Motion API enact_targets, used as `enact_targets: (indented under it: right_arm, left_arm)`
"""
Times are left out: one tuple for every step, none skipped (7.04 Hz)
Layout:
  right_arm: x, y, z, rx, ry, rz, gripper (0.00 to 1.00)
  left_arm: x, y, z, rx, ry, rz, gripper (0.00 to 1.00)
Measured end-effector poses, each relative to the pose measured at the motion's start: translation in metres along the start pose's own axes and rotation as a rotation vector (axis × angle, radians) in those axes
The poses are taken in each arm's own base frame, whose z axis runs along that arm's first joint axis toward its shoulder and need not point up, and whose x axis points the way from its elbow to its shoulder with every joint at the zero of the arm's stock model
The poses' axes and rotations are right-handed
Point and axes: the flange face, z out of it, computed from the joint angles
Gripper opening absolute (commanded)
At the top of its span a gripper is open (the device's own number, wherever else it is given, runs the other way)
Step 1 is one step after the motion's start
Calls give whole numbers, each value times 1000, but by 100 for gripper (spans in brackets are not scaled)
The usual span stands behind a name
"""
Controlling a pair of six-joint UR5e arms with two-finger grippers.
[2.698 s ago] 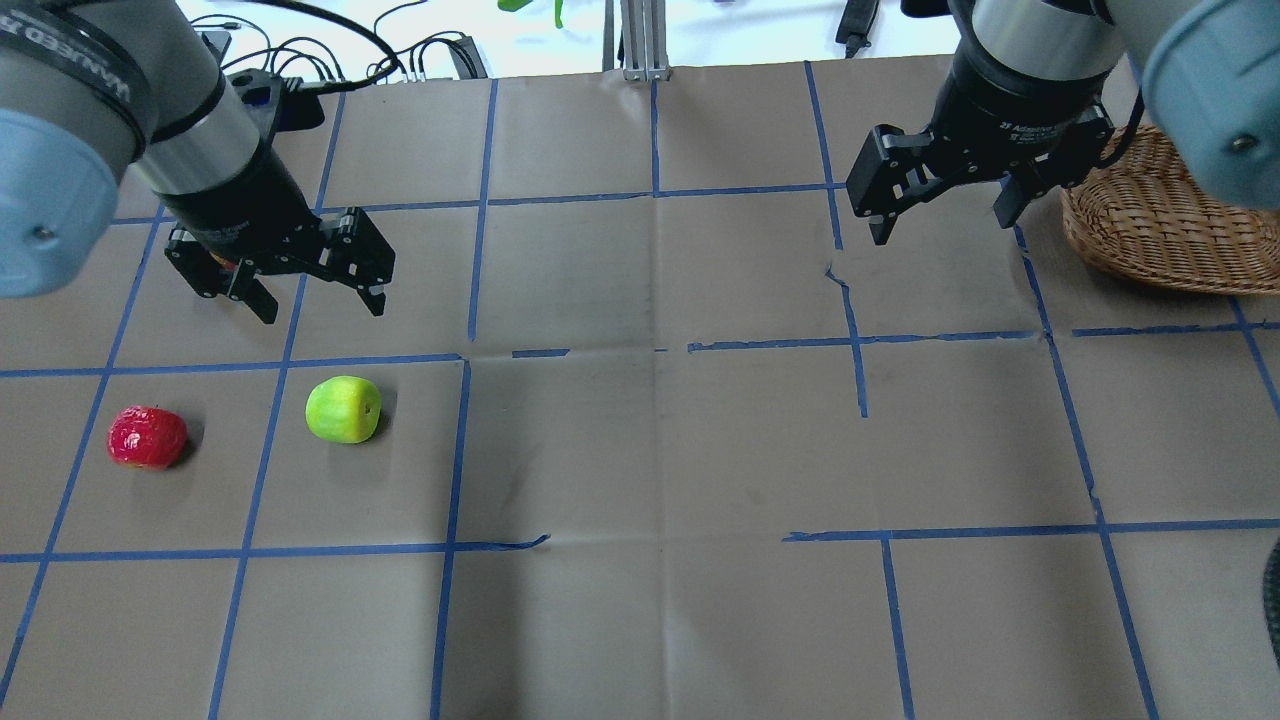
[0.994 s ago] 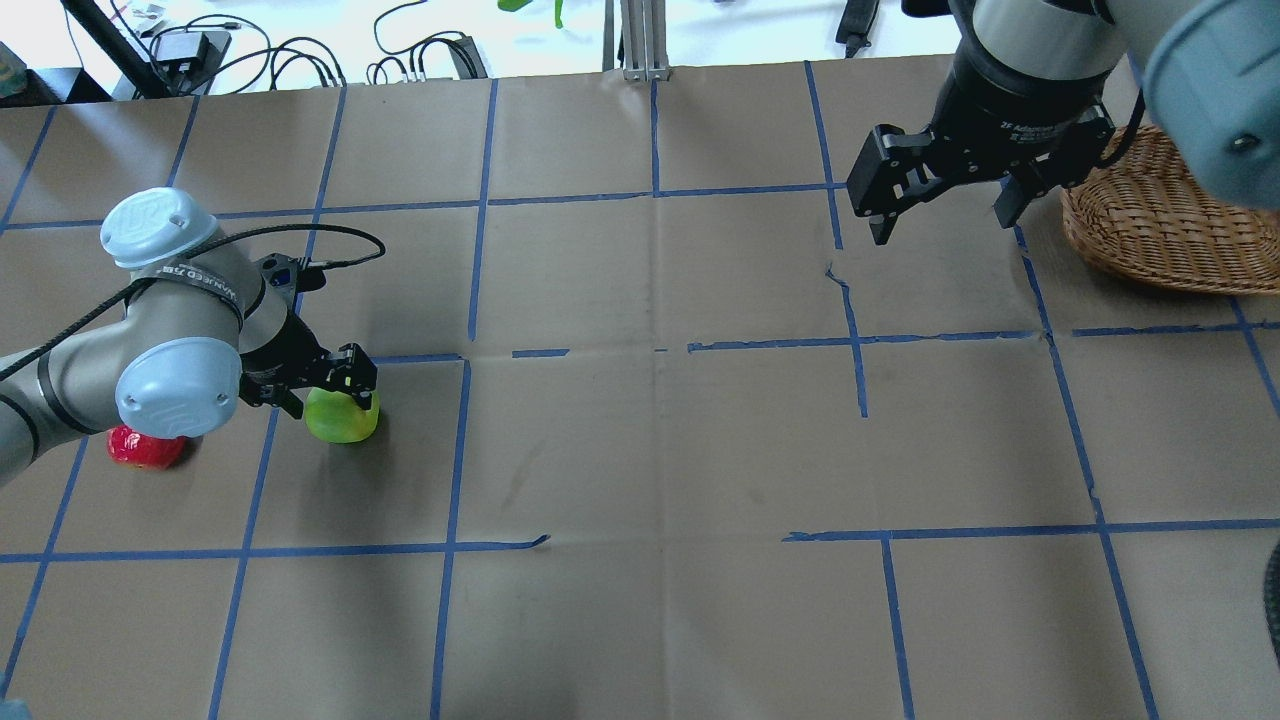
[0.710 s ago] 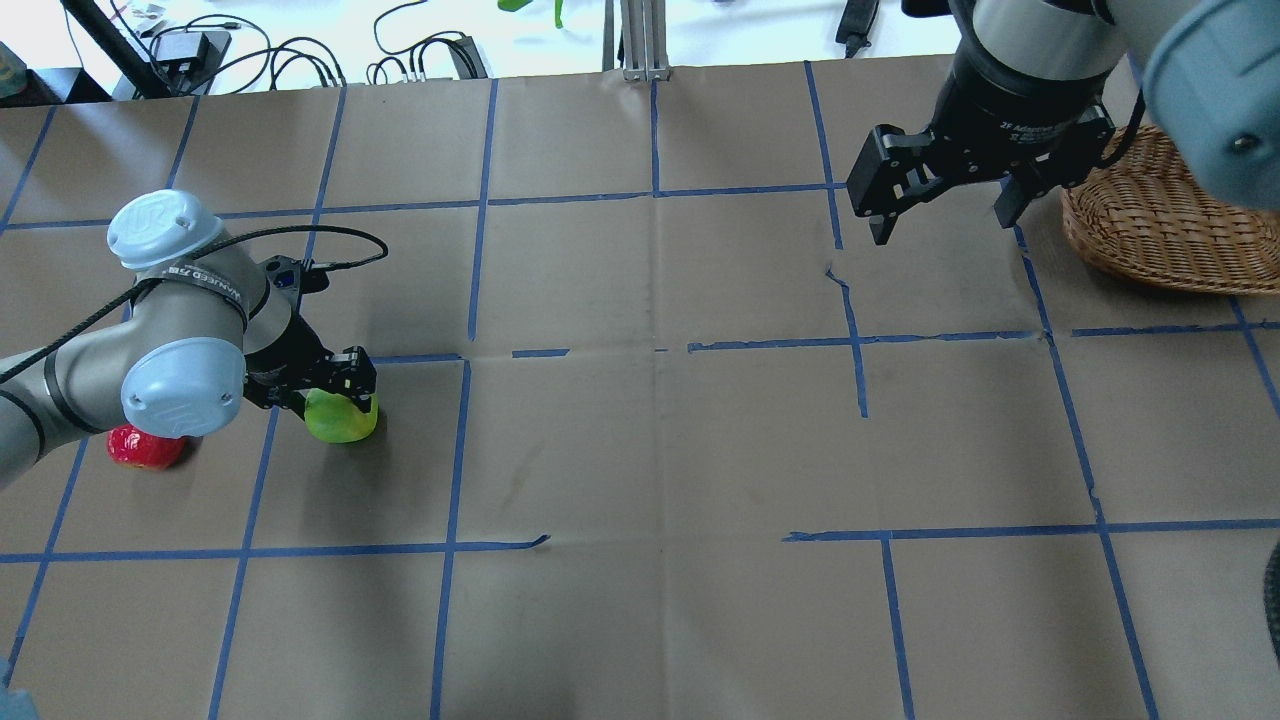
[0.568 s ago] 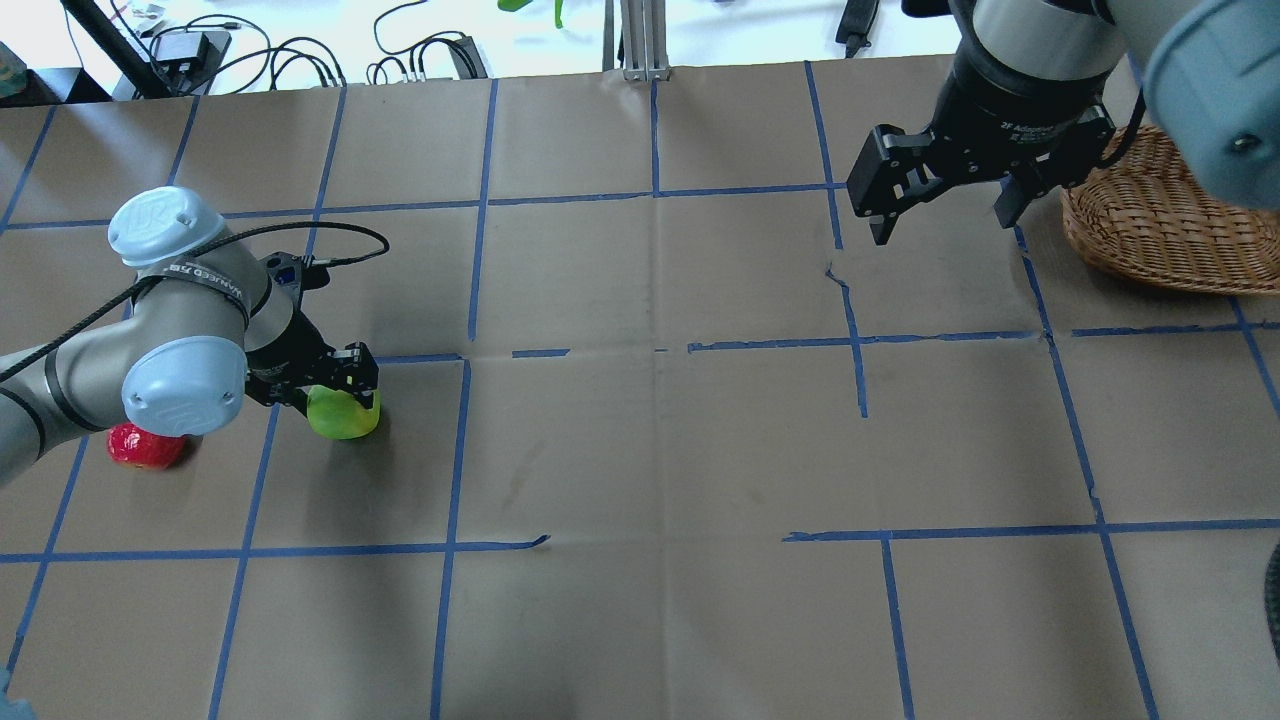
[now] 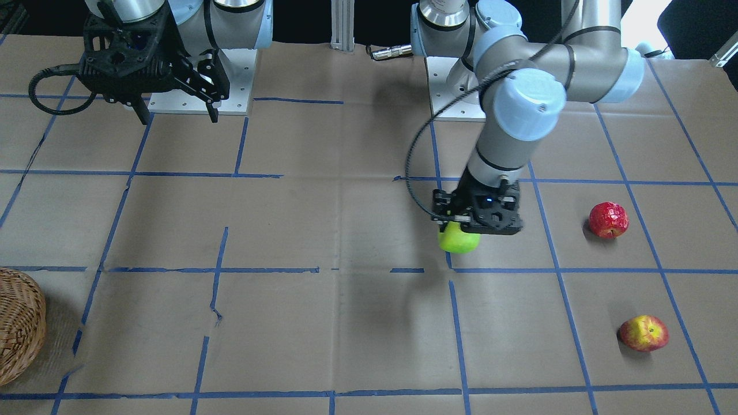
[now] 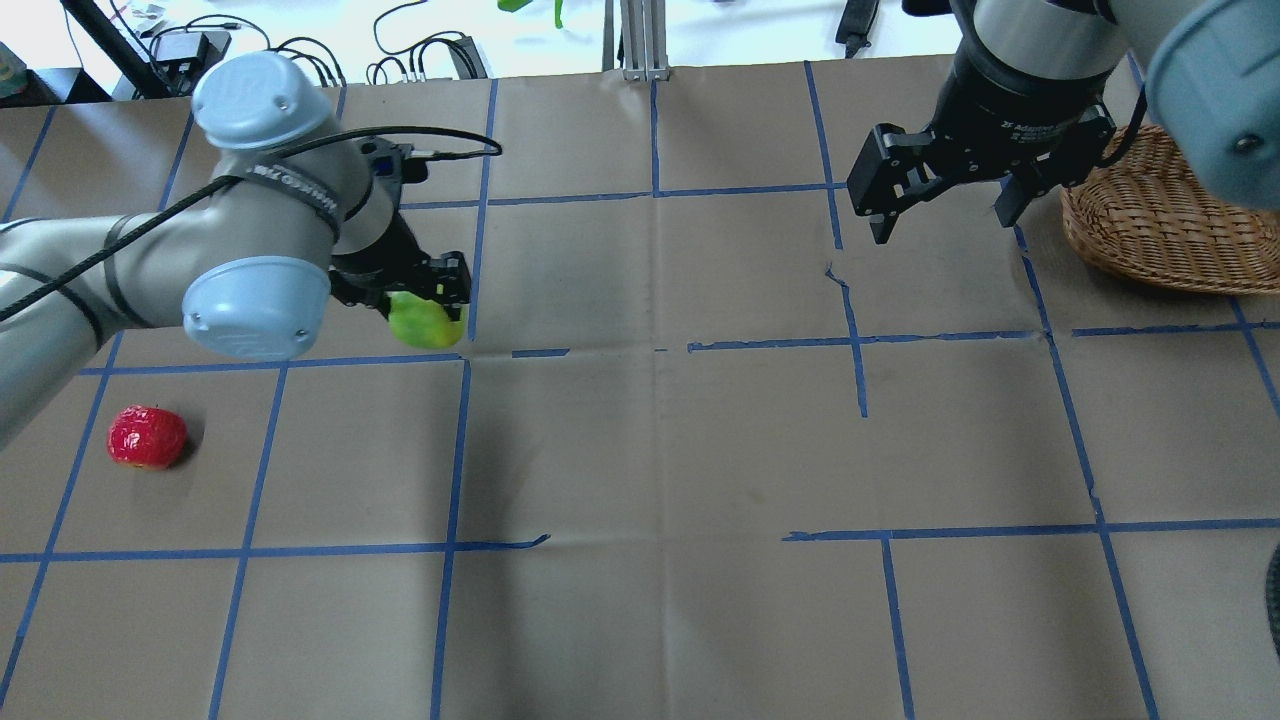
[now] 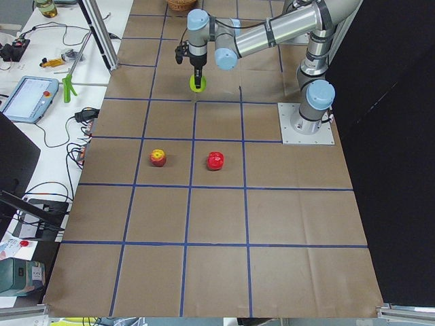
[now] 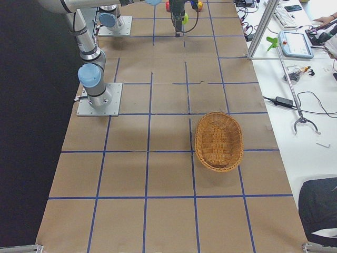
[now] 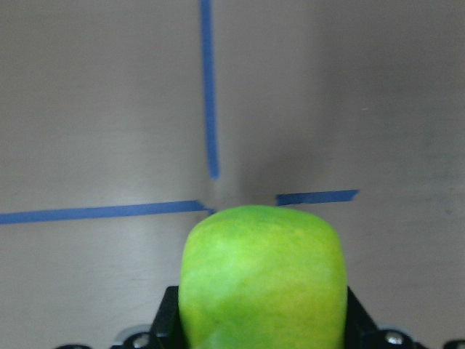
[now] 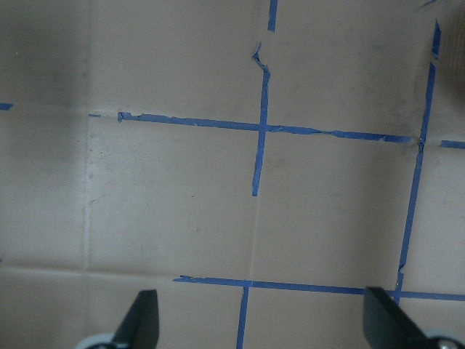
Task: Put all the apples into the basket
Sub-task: 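Carry the green apple with the left gripper to the table center and lower it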
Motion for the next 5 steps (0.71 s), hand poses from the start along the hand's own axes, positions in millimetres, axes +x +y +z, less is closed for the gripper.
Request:
enact_targets:
  right_arm:
    - [0, 0, 0, 0, 0, 0, 100]
    - [0, 0, 0, 0, 0, 0, 100]
    - [0, 0, 0, 1, 0, 0, 100]
    - [0, 0, 0, 1, 0, 0, 100]
    - [0, 0, 0, 1, 0, 0, 100]
  left_arm:
    - [55, -3, 9, 3, 20, 62, 30]
    - [97, -13, 29, 3, 54, 90, 30]
    - [129, -24, 52, -3, 75, 101, 32]
    - [154, -35, 73, -15, 78, 115, 63]
    - [168, -41, 92, -31, 72, 126, 99]
